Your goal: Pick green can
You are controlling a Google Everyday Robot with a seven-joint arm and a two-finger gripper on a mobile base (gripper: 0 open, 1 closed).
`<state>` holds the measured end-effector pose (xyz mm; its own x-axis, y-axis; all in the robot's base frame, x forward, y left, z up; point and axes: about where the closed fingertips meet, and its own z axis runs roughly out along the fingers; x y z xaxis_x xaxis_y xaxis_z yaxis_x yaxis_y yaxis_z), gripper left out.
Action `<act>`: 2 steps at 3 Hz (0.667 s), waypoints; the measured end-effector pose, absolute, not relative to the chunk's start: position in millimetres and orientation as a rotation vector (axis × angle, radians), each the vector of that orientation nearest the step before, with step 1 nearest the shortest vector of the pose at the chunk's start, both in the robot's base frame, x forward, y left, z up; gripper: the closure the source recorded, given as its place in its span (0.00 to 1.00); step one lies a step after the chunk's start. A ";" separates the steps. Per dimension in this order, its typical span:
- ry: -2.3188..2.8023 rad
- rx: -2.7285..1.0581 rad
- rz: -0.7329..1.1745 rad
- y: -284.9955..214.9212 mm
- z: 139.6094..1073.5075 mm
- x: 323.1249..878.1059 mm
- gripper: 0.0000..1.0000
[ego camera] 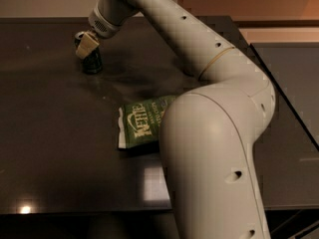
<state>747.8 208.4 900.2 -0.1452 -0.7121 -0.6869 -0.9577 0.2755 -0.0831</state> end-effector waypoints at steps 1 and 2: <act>1.908 -1.488 0.501 202.1 909.1 754.7 0.62; 1.884 -1.519 0.514 198.7 924.0 746.5 0.86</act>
Offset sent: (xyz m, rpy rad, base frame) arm -0.0099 -0.0211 0.0515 0.0146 -0.0277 0.0637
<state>746.5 198.7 924.0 -0.1122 -0.7062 -0.6990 -0.9633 0.2499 -0.0979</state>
